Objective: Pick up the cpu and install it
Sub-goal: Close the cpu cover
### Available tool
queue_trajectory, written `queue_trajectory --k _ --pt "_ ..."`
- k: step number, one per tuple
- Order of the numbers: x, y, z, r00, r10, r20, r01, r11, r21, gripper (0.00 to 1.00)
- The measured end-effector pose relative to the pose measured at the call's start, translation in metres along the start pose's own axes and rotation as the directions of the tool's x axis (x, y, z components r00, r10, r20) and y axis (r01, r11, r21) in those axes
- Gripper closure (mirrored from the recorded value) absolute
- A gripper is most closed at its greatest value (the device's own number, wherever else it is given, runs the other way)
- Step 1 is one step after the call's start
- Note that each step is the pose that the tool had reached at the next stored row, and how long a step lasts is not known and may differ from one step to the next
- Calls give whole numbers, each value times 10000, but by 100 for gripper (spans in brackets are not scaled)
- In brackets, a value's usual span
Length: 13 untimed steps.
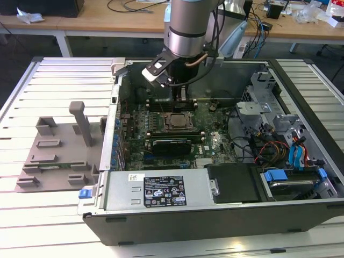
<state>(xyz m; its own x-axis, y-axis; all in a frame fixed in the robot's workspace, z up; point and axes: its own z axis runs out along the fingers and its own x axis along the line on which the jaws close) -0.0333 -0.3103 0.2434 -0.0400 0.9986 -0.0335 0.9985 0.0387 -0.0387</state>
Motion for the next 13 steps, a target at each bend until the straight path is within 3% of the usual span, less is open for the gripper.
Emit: queue_trajectory --k 5,10,13 --pt "-1 -4 -94 10000 0 6 0 10000 0 89" --pt "-6 -9 -243 10000 1 8 -1 10000 0 89" --pt "-7 -11 -277 10000 1 7 -1 10000 0 89"
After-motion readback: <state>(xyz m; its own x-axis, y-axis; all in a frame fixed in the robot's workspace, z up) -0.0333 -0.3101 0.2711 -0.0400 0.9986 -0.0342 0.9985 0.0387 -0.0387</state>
